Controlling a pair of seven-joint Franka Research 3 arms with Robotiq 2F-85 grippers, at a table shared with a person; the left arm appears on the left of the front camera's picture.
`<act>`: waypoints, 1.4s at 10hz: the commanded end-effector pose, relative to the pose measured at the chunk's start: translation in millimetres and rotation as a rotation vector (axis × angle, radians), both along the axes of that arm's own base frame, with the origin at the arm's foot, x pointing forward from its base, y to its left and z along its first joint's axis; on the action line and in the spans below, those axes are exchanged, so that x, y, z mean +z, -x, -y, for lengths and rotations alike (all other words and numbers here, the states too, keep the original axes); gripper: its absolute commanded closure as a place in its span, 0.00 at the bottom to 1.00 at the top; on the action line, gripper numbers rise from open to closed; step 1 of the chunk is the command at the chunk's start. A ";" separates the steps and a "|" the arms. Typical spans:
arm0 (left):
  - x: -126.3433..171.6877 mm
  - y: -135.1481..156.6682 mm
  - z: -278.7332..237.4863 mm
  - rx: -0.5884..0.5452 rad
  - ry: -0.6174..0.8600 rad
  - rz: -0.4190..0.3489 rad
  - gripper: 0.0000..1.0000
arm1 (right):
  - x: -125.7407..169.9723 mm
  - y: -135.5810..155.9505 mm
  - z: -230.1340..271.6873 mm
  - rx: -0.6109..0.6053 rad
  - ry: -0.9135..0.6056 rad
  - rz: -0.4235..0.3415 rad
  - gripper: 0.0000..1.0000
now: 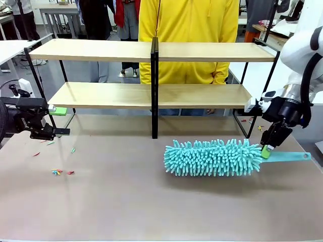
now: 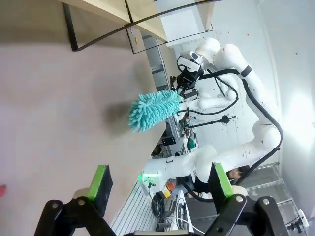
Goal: Clean the shelves.
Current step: Place the Duster on the table.
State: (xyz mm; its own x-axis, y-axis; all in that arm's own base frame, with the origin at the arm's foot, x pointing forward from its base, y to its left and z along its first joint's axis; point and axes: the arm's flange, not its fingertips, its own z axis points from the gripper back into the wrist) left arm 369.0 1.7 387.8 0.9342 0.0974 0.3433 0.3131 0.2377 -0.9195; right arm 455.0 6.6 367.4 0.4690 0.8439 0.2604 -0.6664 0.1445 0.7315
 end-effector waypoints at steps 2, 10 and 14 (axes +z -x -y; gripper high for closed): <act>-2.3 2.1 2.2 0.009 0.030 -0.012 0.00 | 8.1 7.5 5.3 0.013 0.002 0.011 0.32; -2.3 2.1 2.2 0.009 0.030 -0.012 0.00 | 77.6 115.5 33.5 -0.533 -0.270 0.079 0.00; -2.3 2.1 2.2 0.009 0.030 -0.012 0.00 | 95.4 179.2 65.8 -1.097 -0.257 0.090 0.00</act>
State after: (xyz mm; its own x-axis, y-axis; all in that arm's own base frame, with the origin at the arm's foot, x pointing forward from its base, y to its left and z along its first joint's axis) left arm 369.5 2.2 384.9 0.9387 0.0994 0.3302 0.3007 0.2328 -0.9249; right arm 281.0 -83.2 452.5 0.9170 0.0363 0.3971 -0.3669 0.4671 0.8045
